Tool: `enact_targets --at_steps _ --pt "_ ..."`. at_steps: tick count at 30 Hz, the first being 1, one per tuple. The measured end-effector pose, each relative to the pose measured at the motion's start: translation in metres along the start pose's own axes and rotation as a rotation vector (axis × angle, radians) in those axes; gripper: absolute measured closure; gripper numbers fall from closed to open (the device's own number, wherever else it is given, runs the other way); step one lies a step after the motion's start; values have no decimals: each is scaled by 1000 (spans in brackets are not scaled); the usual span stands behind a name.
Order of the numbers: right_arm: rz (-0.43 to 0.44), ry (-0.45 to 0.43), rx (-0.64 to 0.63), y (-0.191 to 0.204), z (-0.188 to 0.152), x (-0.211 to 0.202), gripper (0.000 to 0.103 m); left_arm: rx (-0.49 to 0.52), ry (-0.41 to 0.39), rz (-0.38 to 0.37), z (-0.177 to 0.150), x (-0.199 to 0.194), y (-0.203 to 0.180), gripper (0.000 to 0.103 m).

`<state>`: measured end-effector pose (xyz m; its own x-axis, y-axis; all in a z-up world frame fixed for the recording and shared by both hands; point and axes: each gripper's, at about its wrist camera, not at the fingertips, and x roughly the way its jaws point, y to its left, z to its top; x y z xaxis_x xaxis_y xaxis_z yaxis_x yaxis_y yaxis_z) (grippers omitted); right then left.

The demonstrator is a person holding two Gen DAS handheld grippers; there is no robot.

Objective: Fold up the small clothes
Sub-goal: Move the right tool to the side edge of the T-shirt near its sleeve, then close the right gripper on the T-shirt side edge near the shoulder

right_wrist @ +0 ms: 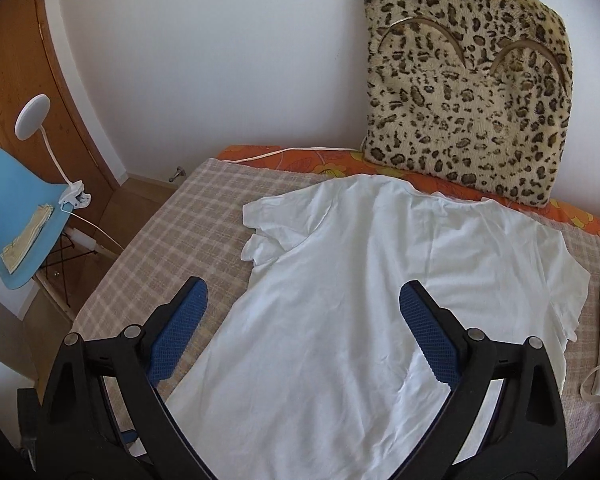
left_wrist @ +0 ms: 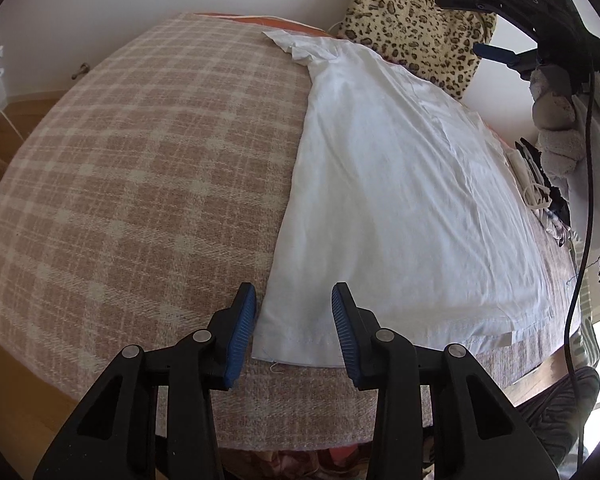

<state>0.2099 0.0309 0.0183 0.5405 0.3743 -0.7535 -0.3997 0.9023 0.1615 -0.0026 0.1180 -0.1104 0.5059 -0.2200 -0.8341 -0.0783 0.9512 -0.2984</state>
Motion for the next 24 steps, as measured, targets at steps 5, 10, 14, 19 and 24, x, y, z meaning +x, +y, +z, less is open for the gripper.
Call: enact_targets --at_steps 5,10,14,19,24 --pt "-3 70 -27 26 32 61 11 2 1 4 1 0 1 64" --pt "-38 108 -50 42 55 117 13 -21 -4 -34 3 1 5 57" --pt "-36 139 -42 49 69 154 17 -18 -5 -74 4 3 4 40" --pt "-16 191 -53 69 78 193 20 19 -11 -48 3 5 -4 36" --pt "-40 219 -104 90 81 224 21 -28 -24 -63 5 3 7 58"
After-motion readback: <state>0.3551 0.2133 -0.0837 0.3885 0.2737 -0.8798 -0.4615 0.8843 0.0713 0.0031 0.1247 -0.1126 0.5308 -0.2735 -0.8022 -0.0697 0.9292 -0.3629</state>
